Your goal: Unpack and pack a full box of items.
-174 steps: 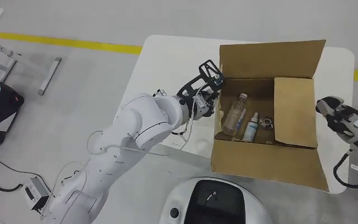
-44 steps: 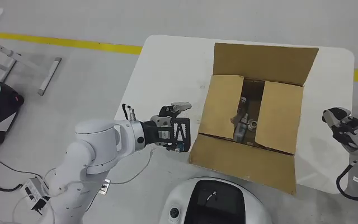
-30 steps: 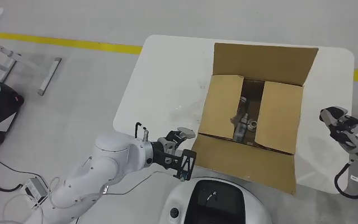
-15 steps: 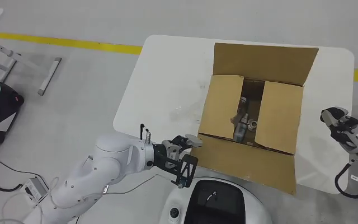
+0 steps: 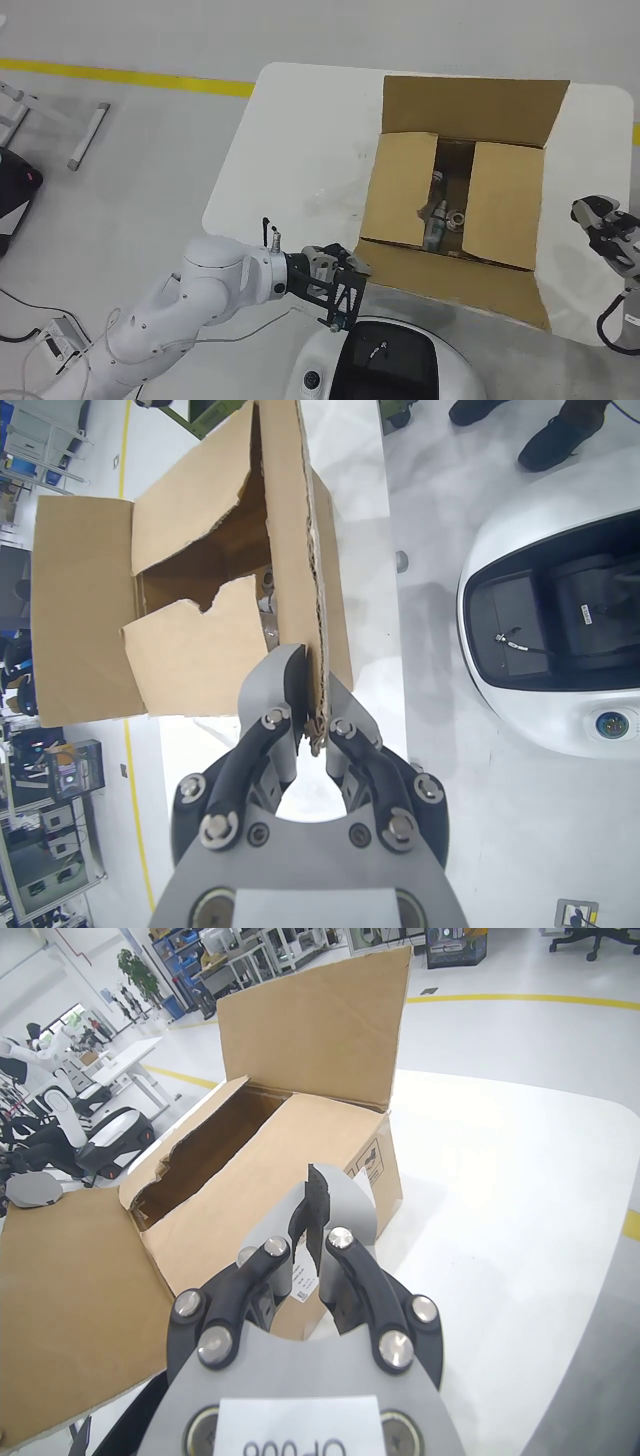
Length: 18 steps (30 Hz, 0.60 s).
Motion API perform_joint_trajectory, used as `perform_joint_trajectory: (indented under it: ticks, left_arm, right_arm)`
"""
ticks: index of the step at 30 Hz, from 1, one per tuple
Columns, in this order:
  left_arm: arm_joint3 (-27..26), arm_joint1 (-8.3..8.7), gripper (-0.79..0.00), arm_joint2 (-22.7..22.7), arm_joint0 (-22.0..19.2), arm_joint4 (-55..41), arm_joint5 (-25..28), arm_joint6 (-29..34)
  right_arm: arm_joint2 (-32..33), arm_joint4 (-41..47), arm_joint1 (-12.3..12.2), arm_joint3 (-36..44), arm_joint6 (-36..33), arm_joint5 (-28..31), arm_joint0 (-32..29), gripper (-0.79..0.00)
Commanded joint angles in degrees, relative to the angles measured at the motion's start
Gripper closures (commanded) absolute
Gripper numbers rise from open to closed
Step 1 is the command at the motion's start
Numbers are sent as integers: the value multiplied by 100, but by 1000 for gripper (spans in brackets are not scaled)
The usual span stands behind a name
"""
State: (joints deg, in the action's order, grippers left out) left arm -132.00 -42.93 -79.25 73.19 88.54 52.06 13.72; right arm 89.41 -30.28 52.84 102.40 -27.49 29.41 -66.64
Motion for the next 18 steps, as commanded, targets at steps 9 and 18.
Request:
perform_joint_trajectory:
  ticks: [9, 18]
  left_arm:
    - [74, -22, -785, -233, -178, -1181, -7, 340]
    - [257, -105, -785, 219, -667, -1120, -503, 852]
  right_arm:
    - [40, 59, -8, 4, -35, 9, 96, 0]
    - [41, 65, -12, -75, -8, 44, 109, 0]
